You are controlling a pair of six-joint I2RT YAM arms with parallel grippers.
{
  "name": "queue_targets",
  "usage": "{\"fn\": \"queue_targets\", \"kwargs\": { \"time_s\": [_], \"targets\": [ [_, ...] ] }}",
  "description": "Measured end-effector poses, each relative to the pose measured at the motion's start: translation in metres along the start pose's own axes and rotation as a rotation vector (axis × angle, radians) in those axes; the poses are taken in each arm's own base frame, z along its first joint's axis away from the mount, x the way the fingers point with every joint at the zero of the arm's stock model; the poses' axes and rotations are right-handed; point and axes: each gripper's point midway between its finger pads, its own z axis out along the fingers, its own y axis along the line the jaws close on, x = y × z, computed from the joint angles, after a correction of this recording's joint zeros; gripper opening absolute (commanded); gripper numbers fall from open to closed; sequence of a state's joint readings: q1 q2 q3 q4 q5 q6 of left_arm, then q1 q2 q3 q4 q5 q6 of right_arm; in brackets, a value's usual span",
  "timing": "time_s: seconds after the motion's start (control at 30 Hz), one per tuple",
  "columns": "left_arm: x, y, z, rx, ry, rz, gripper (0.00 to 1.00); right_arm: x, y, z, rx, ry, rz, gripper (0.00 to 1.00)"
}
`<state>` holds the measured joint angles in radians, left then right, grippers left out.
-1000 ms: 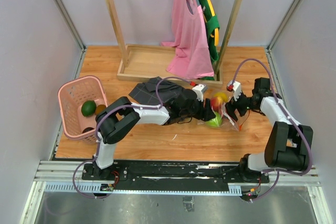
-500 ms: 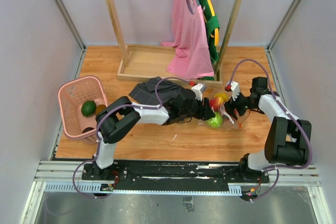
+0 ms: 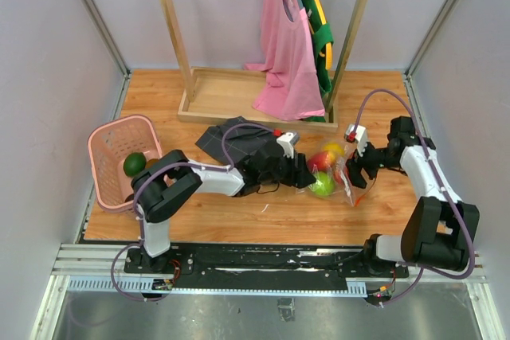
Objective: Open the zip-top bag and remove the fake food
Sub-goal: Pick up the fake fruit from the zipper food storage bag.
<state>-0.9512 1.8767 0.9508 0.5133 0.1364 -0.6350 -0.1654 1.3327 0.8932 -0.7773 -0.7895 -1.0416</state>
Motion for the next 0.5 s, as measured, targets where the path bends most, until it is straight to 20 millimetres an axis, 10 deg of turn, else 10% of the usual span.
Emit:
{"fn": "queue_targets", "kwargs": {
  "time_s": [0.5],
  "targets": [
    [-0.024, -0.012, -0.066, 0.007, -0.133, 0.030, 0.65, -0.006, 0.027, -0.032, -0.081, -0.045, -0.051, 0.24]
  ]
}}
